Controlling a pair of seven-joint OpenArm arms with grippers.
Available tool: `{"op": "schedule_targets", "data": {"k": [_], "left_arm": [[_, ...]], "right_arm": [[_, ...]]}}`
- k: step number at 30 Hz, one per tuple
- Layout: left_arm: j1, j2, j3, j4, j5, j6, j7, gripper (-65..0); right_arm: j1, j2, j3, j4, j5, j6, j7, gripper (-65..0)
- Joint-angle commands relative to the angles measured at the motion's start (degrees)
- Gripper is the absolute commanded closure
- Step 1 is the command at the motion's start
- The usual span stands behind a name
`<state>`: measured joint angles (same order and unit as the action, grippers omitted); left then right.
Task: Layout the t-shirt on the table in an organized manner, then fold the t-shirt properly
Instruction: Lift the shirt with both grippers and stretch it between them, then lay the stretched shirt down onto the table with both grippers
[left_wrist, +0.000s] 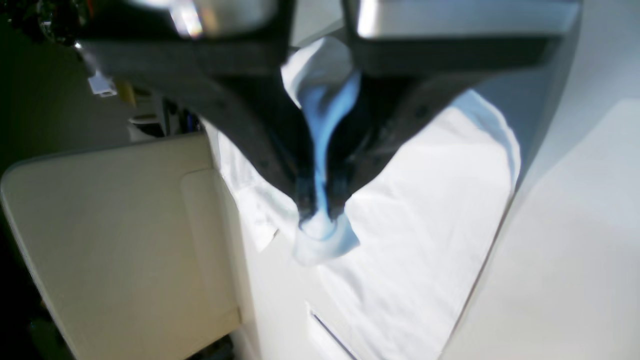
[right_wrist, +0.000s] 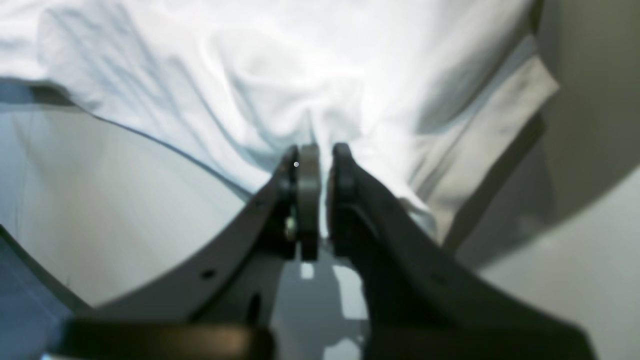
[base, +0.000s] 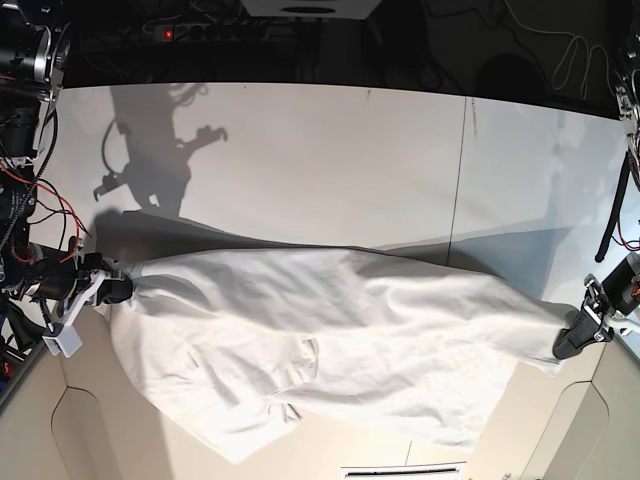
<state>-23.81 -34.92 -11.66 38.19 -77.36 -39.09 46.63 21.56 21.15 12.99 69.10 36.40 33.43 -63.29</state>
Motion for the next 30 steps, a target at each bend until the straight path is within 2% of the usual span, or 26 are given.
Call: {"op": "schedule_targets", "data": {"k": [1, 5, 9, 12, 20, 27, 30], "left_arm": [[-1.40, -1.14, -0.37, 0.98, -0.92, -0.91, -0.96, 0.0], [-0.87, -1.18, -0.37, 0.98, 1.51, -0.91, -1.99, 0.0], [0.42, -1.22, -0.37, 0.96, 7.34, -0.91, -6.60, 0.0], [1.60, -1.09, -0.37, 0.98, 11.54, -0.91, -10.34, 0.0], [3.04, -0.96, -0.37, 0.96, 16.09, -0.91, -10.88, 0.0], [4.39, -0.96, -0.37, 0.96, 17.44, -0.91, -11.34, 0.0], [5.01, -0.79, -0.37, 0.96, 19.43, -0.91, -13.38, 0.0]], "right_arm": [[1.40, 1.38, 0.28, 1.03, 0.87, 0.26, 0.00, 0.0], [0.39, 4.42, 0.28, 1.03, 0.87, 0.26, -1.22, 0.0], [-2.93, 8.79, 0.28, 1.03, 0.92, 0.24, -1.18, 0.0], [-5.66, 10.60, 0.28, 1.01, 1.27, 0.22, -0.81, 0.0], [-10.54, 10.25, 0.28, 1.03, 3.50, 0.20, -0.79, 0.0], [-10.95, 10.23, 0.28, 1.01, 3.43, -0.02, -0.87, 0.0], [-10.97, 10.19, 0.28, 1.01, 2.80, -0.02, -1.03, 0.0]]}}
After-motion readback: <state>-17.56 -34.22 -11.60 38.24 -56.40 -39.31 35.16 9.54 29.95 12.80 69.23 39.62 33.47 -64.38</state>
